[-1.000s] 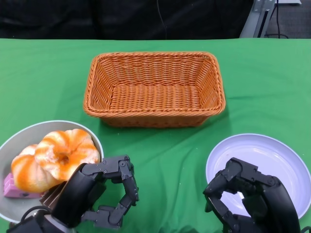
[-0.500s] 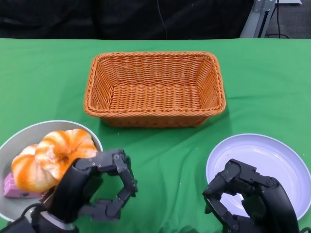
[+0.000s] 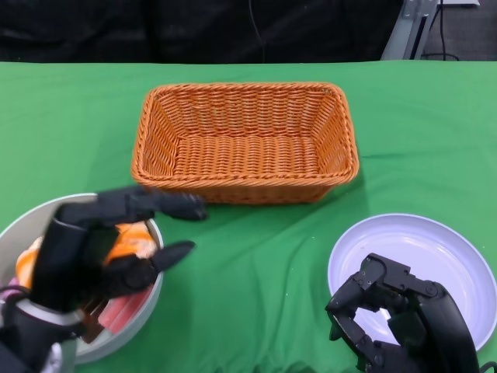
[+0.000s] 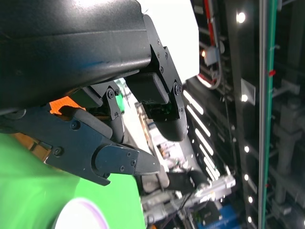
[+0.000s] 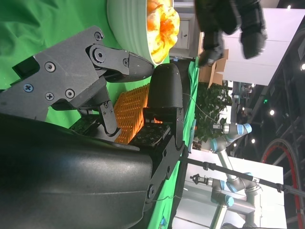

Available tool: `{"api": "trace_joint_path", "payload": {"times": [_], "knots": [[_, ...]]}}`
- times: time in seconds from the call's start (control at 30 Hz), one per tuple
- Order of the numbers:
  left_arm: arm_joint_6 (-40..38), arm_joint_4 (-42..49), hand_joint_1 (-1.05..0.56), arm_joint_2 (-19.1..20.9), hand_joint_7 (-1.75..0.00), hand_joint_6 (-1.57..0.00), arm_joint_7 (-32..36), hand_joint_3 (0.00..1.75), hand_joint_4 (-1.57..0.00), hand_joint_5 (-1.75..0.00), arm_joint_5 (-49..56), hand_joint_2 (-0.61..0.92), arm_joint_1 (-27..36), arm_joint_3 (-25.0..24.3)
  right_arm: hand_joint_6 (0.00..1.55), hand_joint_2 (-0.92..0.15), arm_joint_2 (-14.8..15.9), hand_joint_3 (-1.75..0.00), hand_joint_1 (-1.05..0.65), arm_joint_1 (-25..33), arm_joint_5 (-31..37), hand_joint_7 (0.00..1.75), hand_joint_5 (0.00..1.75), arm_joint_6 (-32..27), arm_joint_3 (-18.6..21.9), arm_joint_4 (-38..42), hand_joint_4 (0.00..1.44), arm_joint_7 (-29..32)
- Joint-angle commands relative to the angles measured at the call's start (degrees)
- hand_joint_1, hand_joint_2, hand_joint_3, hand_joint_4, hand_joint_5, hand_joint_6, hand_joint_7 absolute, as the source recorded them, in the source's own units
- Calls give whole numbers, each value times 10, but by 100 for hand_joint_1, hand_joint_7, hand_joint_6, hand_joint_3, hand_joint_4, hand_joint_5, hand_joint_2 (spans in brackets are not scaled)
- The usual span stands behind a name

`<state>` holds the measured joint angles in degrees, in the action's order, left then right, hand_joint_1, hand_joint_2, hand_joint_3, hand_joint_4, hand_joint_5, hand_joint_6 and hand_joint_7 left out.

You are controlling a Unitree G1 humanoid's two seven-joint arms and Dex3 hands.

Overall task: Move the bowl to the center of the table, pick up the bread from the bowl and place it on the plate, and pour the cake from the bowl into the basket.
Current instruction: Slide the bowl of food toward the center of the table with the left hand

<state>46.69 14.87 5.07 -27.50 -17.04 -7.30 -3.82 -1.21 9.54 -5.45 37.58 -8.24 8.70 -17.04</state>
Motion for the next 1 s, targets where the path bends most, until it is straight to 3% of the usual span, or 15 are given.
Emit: {"api": "trace_joint_path", "payload": {"times": [0.03,0.2,0.37,0.53,1.0], "knots": [[-13,-9,-51,19,-1,-82,21,21,-78,-22,5,92,-10,-24,71,-63,4,-73,-15,3,3,123,151,1,2,-5,76,6],[-27,2,-56,25,0,-73,51,24,-70,-13,13,92,-22,-51,71,-62,3,-74,-16,2,1,122,151,4,1,0,77,5],[-17,98,-63,45,0,-61,95,31,-59,-3,35,92,-63,-103,71,-63,5,-74,-14,-2,-1,122,152,1,0,6,76,1],[-48,181,-67,60,0,-57,130,36,-58,-1,43,92,-93,-127,70,-63,5,-73,-13,-3,7,123,152,7,1,11,76,3],[-82,368,-71,107,-1,-44,216,57,-50,-1,91,92,-156,-149,70,-59,2,-80,-13,-1,4,125,151,2,2,9,76,4]]}}
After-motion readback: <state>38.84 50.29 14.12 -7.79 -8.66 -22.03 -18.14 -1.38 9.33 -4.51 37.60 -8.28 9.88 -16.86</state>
